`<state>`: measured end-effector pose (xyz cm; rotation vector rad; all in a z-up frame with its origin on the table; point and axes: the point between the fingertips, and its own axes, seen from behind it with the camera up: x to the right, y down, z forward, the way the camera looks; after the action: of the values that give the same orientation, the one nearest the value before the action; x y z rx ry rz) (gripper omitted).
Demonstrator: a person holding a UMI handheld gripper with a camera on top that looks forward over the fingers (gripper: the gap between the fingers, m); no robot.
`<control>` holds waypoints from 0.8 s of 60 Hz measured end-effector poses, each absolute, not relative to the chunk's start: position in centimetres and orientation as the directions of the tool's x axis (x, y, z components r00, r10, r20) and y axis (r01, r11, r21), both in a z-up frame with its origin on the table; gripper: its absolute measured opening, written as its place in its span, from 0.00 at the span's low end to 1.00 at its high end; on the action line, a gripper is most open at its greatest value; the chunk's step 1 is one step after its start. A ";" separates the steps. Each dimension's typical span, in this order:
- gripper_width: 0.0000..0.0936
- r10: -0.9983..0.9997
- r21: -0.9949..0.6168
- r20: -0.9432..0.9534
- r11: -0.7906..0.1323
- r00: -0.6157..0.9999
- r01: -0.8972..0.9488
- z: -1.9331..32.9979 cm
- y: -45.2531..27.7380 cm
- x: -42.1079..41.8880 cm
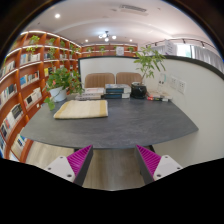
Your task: Fold towel
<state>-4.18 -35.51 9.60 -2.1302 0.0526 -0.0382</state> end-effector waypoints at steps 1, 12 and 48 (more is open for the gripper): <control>0.91 -0.046 -0.845 0.009 -0.534 0.999 -0.017 9.3 -35.0 -3.8; 0.91 0.021 -0.812 0.004 -0.583 1.000 0.015 6.2 -27.7 -13.9; 0.75 0.111 -0.800 0.036 -0.593 0.993 0.095 0.7 3.0 -37.5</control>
<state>-37.54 3.01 0.75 -2.2092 -0.1428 0.0214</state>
